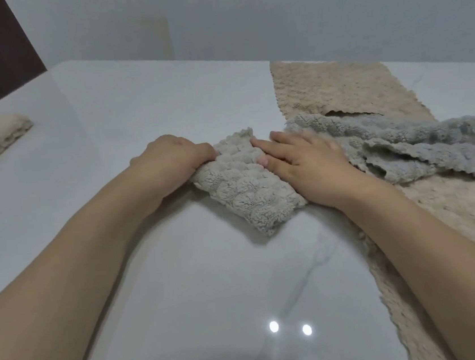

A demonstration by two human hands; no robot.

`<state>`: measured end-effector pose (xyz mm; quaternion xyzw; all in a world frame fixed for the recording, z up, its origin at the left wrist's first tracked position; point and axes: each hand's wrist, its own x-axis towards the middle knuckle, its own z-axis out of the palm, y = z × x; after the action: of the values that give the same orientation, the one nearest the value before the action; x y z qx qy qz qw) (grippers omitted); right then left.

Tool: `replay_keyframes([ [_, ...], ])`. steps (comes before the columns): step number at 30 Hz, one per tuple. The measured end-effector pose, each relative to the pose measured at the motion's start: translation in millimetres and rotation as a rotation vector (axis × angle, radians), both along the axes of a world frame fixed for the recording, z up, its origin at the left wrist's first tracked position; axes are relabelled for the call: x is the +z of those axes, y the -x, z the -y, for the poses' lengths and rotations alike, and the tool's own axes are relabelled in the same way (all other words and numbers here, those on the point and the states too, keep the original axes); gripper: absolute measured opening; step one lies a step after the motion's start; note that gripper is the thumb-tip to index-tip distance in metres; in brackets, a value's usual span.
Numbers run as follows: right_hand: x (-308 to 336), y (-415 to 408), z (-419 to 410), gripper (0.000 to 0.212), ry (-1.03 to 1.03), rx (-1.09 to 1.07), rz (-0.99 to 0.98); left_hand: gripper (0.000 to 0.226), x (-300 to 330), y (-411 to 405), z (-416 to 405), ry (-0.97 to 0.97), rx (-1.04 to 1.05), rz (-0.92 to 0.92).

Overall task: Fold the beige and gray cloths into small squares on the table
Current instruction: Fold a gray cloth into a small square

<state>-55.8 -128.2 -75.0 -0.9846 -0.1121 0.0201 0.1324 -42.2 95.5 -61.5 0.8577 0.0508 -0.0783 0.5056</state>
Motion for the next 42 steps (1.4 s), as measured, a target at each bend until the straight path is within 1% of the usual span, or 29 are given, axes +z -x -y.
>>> replay_keyframes([
  [2, 0, 0, 0, 0.047, 0.016, 0.002, -0.002, 0.063, 2, 3, 3, 0.078, 0.008, -0.019],
  [3, -1, 0, 0, 0.047, 0.021, 0.002, -0.004, 0.060, 3, 4, 5, 0.148, 0.010, -0.042],
  [4, -1, 0, 0, 0.047, 0.024, 0.002, -0.005, 0.051, 4, 5, 7, 0.193, -0.005, -0.060],
  [6, 0, 0, 0, 0.046, 0.023, 0.004, -0.007, 0.030, 4, 6, 7, 0.193, -0.036, -0.056],
  [7, 0, 0, 0, 0.046, 0.017, 0.004, -0.010, 0.030, 4, 6, 5, 0.169, -0.023, -0.045],
  [8, 0, -1, 0, 0.046, 0.010, 0.003, -0.012, 0.039, 3, 4, 3, 0.110, 0.004, -0.037],
  [9, 1, -1, 0, 0.046, 0.005, 0.000, -0.013, 0.049, 3, 2, 2, 0.015, 0.042, -0.031],
  [10, 1, -1, -1, 0.046, 0.002, -0.002, -0.011, 0.052, 2, 2, 2, -0.099, 0.096, -0.010],
  [11, 0, 0, -1, 0.046, 0.000, -0.003, -0.008, 0.047, 1, 2, 4, -0.204, 0.148, 0.020],
  [12, 0, 0, -1, 0.046, -0.002, -0.004, -0.004, 0.043, -1, 2, 5, -0.255, 0.194, 0.046],
  [13, 0, 0, -1, 0.046, -0.006, -0.005, -0.001, 0.042, -3, 1, 5, -0.249, 0.215, 0.054],
  [15, 0, 0, -1, 0.046, -0.013, -0.007, 0.002, 0.044, -4, 2, 4, -0.105, 0.151, 0.060],
  [18, 0, 0, -1, 0.047, -0.014, -0.005, 0.001, 0.041, -1, 2, -4, 0.099, -0.033, 0.023],
  [20, -1, 0, -1, 0.046, -0.014, -0.005, 0.004, 0.044, 2, 3, -6, 0.158, -0.085, -0.039],
  [21, -1, 0, -1, 0.047, -0.016, -0.007, 0.008, 0.049, 2, 2, -6, 0.144, -0.058, -0.056],
  [23, -1, -1, 0, 0.047, -0.023, -0.017, 0.014, 0.054, -1, 0, -5, -0.014, 0.046, -0.054],
  [25, -2, -1, 0, 0.047, -0.028, -0.025, 0.017, 0.041, 1, 1, 1, -0.194, 0.154, -0.032],
  [26, -2, -1, 0, 0.047, -0.030, -0.027, 0.018, 0.035, 1, 3, 4, -0.244, 0.175, -0.018],
  [29, -1, 0, -1, 0.047, -0.034, -0.030, 0.028, 0.032, 4, 7, 8, -0.293, 0.142, -0.032],
  [32, -1, 0, -2, 0.048, -0.031, -0.030, 0.030, 0.028, 7, 6, 8, -0.311, 0.161, -0.052],
  [34, -1, 0, -1, 0.048, -0.026, -0.028, 0.027, 0.034, 7, 8, 8, -0.365, 0.165, -0.052],
  [35, -1, 0, -1, 0.049, -0.025, -0.027, 0.024, 0.034, 5, 10, 6, -0.496, 0.146, 0.015],
  [36, -1, 0, -1, 0.049, -0.023, -0.025, 0.022, 0.030, 5, 14, 3, -0.690, 0.137, 0.158],
  [37, -1, 0, -1, 0.050, -0.021, -0.024, 0.020, 0.024, 6, 19, -1, -0.835, 0.155, 0.349],
  [38, -2, 1, -2, 0.050, -0.020, -0.024, 0.017, 0.021, 10, 28, -4, -0.871, 0.167, 0.533],
  [39, -2, 0, -2, 0.050, -0.018, -0.024, 0.014, 0.022, 18, 39, -3, -0.793, 0.146, 0.647],
  [40, -1, 0, -2, 0.050, -0.019, -0.024, 0.013, 0.022, 27, 52, 1, -0.661, 0.077, 0.683],
  [41, -1, -1, -2, 0.050, -0.023, -0.026, 0.013, 0.024, 34, 64, 8, -0.548, -0.027, 0.672],
  [42, -1, -1, -2, 0.050, -0.029, -0.030, 0.013, 0.028, 38, 76, 17, -0.495, -0.132, 0.636],
])
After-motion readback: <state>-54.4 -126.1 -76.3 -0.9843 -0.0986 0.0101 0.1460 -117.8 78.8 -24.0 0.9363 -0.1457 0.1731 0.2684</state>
